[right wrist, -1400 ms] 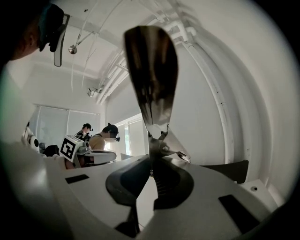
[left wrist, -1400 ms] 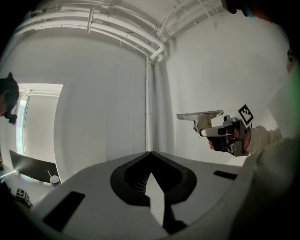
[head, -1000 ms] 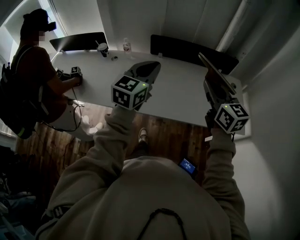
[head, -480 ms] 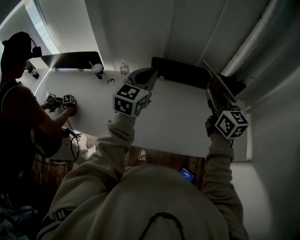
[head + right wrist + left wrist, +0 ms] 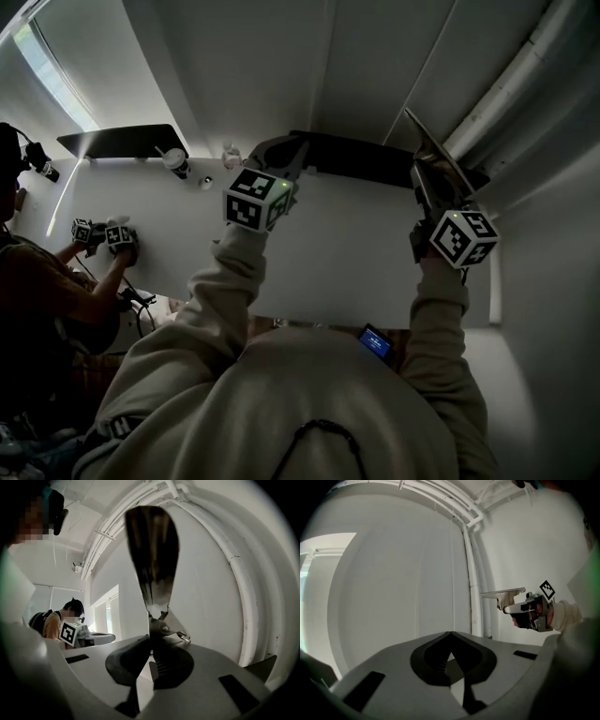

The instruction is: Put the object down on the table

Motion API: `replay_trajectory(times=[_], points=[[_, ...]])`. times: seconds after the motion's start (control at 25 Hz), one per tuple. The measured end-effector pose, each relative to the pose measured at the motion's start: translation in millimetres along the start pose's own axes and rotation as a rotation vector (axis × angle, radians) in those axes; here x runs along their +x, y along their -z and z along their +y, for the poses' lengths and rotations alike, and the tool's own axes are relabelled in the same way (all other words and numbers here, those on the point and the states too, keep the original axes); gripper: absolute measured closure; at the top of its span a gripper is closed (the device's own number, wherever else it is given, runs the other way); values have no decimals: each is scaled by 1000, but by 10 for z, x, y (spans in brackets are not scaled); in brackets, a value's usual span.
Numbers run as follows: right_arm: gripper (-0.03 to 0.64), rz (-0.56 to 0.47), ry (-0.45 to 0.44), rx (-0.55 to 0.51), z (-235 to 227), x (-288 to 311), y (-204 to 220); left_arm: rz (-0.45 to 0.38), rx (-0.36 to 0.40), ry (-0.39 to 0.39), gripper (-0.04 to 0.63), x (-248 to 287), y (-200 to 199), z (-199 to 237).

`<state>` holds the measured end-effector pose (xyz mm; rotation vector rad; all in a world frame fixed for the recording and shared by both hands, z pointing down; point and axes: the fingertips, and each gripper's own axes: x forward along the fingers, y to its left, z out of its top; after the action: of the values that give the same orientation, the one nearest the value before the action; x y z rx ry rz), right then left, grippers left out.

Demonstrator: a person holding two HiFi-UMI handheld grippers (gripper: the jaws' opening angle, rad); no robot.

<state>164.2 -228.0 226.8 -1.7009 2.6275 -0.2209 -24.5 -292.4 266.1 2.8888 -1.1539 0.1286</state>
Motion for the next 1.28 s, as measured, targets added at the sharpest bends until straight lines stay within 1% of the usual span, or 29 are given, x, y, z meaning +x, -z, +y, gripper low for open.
replay_trajectory(times=[0.2, 0.4, 0.52, 0.6, 0.72, 0.88, 1.0, 1.28], points=[[584, 24, -25, 2, -64, 188, 12, 8, -11, 0, 591, 130, 14, 19], [584, 60, -38, 29, -171, 391, 142, 35, -47, -8, 591, 287, 91, 146], [584, 72, -34, 46, -238, 350, 259, 41, -85, -2, 591, 331, 202, 83], [584, 80, -31, 60, -298, 323, 352, 51, -110, 1, 591, 365, 313, 27], [584, 105, -26, 85, -407, 341, 510, 87, -127, 5, 591, 458, 507, -20], [584, 159, -28, 115, -480, 352, 824, 134, -171, -11, 591, 457, 898, -20], [584, 184, -34, 129, -500, 425, 1031, 158, -171, -23, 591, 465, 1086, 37], [584, 266, -46, 181, -548, 510, 1688, 231, -196, -36, 591, 472, 1672, 41]])
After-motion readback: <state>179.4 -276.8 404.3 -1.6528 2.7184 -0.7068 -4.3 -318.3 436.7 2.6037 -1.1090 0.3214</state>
